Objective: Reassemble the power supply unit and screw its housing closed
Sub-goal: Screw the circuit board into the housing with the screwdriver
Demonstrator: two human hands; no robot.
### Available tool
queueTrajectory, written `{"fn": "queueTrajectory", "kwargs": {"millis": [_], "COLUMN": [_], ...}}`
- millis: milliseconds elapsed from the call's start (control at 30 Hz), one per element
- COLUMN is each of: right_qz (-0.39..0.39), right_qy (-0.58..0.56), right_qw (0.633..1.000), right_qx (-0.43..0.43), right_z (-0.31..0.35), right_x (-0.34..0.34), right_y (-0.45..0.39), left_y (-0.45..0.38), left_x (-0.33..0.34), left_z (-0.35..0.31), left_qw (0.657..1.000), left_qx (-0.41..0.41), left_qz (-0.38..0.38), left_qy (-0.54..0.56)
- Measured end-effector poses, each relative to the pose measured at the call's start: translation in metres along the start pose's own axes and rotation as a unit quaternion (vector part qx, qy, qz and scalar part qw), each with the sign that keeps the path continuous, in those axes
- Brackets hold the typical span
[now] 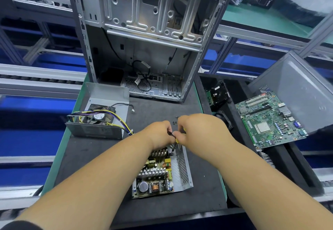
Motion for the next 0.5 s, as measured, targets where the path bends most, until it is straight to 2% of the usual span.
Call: {"fn": "queueTrajectory", "kwargs": {"millis": [167,300,400,500], "right_qz": [-0.066,-0.148,-0.2,-0.254], "right_qy": [-0.08,-0.195,-0.264,-0.335], "right_qw": [0.994,0.962,0.93,0.885], "right_qx": [0.039,0.117,0.161,0.202], "right_z": [-0.016,-0.044,-0.065,-0.08], "right_x": [-0.016,-0.024,-0.021,-0.014], "right_y": [0.017,0.035,0.045,0.053], "left_y": [-0.002,-0.004,-0.001,0.003], "left_x": [0.002,-0.004,-0.014,-0.016], "left_z": [0.002,0.005,0.006,0.001], "left_qw": [1.0,0.998,0.987,0.961], "left_qx": [-0.008,-0.023,-0.018,0.008], "left_qz": [-0.001,-0.019,-0.052,-0.014], "left_qy": [-0.005,0.049,0.149,0.277]}}
Point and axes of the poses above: each hand's wrist, its own y-axis away from the middle knuckle, its own x-axis out of the palm, z = x × y, the point moved 6 cm from there along -y, towards the middle knuckle, and after that the axes turned 13 degrees about -x, right-handed, at the moved point
